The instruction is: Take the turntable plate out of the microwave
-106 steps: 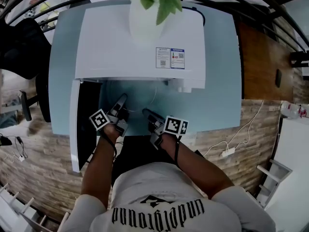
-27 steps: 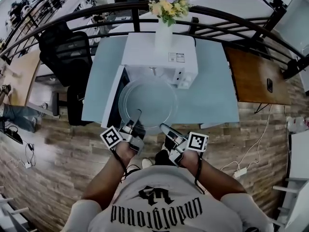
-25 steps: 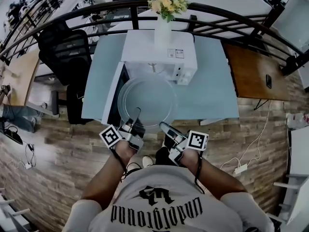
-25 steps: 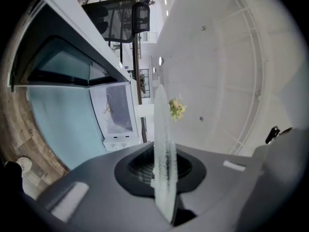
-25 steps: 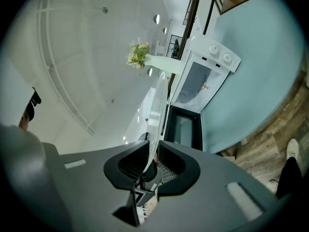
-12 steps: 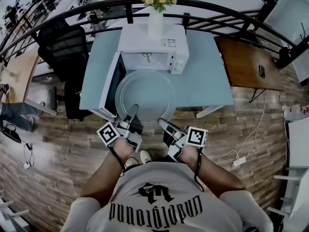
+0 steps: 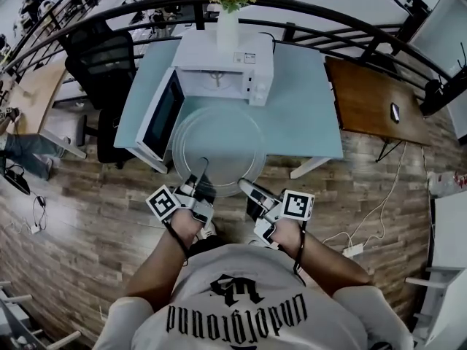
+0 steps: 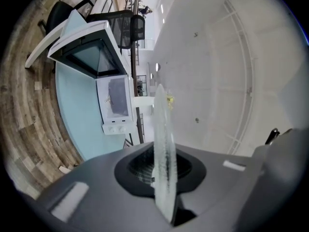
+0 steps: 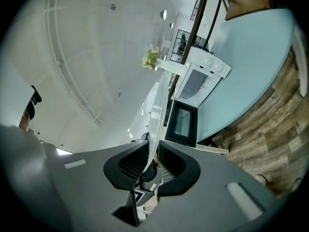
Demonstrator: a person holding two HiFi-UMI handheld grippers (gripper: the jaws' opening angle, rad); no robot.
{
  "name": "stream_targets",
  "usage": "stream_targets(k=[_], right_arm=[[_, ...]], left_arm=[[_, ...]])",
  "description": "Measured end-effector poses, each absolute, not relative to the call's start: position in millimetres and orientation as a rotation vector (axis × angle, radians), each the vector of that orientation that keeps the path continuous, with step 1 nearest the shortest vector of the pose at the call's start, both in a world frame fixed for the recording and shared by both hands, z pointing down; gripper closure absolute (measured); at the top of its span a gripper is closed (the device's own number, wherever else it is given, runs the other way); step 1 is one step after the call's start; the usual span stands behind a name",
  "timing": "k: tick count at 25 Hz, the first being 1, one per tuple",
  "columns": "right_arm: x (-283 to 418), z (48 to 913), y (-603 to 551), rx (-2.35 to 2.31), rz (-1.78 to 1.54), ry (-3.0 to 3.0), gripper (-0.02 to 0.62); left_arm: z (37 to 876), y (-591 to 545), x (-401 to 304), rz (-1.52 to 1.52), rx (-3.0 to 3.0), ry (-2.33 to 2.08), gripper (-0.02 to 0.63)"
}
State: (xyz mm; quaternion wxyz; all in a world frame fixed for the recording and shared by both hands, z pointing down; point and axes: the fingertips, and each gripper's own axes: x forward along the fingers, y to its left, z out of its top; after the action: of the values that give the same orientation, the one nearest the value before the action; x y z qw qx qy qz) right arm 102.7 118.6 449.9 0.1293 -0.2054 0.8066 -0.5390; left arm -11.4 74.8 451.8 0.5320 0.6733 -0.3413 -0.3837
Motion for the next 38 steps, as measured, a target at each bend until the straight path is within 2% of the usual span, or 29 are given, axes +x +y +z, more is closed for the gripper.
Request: stream_targets(k=[16,38], right_arm=[[218.1,454.5,213.4,-0.522,-1.6,2.415,0.535],[232.1,457.8,240.6,-0.473,-1.644,2.401,0.535]], left_arm=[[452.7,176.4,101.7,-0.957,1.591,-0.87,0.531],[453.1,206.5,114.0,-0.958,1.591,-0.915,0.531]])
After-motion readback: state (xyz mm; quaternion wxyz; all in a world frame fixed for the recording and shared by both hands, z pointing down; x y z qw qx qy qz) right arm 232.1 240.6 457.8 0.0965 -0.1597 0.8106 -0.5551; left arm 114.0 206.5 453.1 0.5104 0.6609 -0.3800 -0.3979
